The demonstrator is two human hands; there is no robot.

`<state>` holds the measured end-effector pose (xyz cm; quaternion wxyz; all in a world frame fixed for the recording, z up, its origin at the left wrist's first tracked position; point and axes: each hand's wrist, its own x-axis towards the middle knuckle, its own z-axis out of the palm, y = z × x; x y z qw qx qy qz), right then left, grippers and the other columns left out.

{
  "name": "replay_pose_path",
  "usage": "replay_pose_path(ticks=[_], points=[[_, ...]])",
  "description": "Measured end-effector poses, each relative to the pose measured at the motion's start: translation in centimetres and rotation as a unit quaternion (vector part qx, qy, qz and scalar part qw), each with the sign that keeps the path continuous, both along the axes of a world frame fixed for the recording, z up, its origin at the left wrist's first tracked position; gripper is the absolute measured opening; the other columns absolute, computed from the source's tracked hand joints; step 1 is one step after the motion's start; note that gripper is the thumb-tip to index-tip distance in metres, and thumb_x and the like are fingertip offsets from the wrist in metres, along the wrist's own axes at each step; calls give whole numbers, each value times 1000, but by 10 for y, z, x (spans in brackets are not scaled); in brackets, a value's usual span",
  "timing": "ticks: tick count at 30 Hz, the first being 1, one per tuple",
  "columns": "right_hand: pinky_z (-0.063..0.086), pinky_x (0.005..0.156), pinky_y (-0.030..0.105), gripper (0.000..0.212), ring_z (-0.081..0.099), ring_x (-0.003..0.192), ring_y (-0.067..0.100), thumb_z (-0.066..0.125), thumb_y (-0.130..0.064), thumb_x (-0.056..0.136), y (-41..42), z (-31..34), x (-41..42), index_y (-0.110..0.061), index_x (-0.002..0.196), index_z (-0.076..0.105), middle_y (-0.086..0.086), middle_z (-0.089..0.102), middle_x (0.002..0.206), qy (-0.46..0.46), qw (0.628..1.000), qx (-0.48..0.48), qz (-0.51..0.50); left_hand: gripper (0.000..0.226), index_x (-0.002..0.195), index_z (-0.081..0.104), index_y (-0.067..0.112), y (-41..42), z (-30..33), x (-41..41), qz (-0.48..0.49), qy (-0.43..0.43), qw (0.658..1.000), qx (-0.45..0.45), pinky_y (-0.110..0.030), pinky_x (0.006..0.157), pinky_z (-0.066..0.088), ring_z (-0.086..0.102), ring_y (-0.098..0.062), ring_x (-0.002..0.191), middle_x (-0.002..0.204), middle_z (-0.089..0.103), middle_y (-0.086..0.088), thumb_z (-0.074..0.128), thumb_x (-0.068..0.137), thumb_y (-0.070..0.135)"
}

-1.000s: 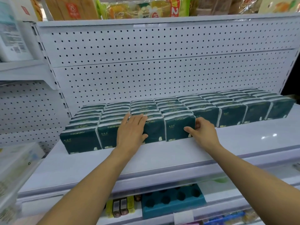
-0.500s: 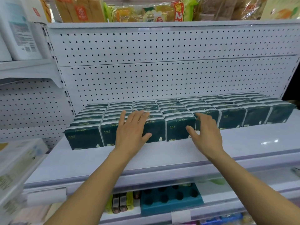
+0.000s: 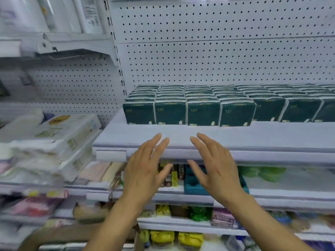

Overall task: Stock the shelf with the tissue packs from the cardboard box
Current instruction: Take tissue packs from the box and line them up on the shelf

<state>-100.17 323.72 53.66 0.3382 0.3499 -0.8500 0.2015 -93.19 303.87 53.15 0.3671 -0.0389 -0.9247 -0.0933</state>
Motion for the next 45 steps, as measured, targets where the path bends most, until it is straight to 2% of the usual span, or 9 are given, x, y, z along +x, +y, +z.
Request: replay_pose_path(ticks=[6,11,18,25,30,33,37,41,45], points=[[50,88,40,54,53,121,26,50,-42,94,-67,-47,61,-18,141,44,5,47,143,-53,995,57,55,66,149,37,24,-64,-53,85,55,-72,996,17,-42,103,45,44,-21,134,153,38,-1,54,92,51],[48,89,43,58,51,122,30,53,-43,93,-130,-80,119,-22,145,37,8,44,145,-96,985,129,70,72,152,30,28,-129,-93,155,142,-176,974,-9,-50,102,44,49,-33,128,151,41,-7,41,90,63],[44,97,44,74,55,119,26,62,-47,88,-184,-145,185,-25,151,30,1,53,139,-163,962,211,57,78,153,23,25,-202,-160,227,134,-290,948,-12,-49,104,42,50,-33,127,149,44,-8,35,88,65],[51,89,46,73,67,95,25,85,-40,63,-186,-230,222,-22,129,59,0,70,108,-234,929,287,22,85,156,10,30,-220,-249,261,110,-417,901,47,-45,114,29,34,-24,141,159,26,-2,12,82,70],[53,87,48,62,70,84,27,88,-36,54,-190,-299,217,-19,112,71,4,73,95,-246,902,355,18,78,156,9,26,-218,-321,263,104,-452,883,66,-43,115,28,36,-24,140,159,27,-3,41,93,61],[53,87,46,59,70,83,27,90,-33,52,-197,-338,210,-18,107,72,5,73,91,-251,889,382,30,79,156,2,30,-222,-361,258,127,-491,860,65,-42,117,24,30,-20,143,161,21,1,41,95,60],[53,71,29,48,66,74,23,88,-24,51,-216,-376,203,-19,97,74,1,70,81,-258,864,430,55,77,156,12,27,-241,-404,264,150,-499,849,85,-43,114,29,34,-23,140,156,32,-1,46,94,57],[41,94,33,39,55,113,25,59,-20,89,-236,-407,199,-18,128,54,4,62,120,-292,815,496,64,71,153,26,22,-263,-432,271,177,-506,838,102,-48,112,32,36,-28,139,154,35,-7,54,93,48],[43,94,38,39,51,116,25,58,-14,90,-247,-428,195,-16,128,49,6,58,125,-324,778,536,61,60,144,45,16,-275,-452,275,171,-520,831,98,-49,108,36,42,-32,135,148,43,-10,64,89,32]])
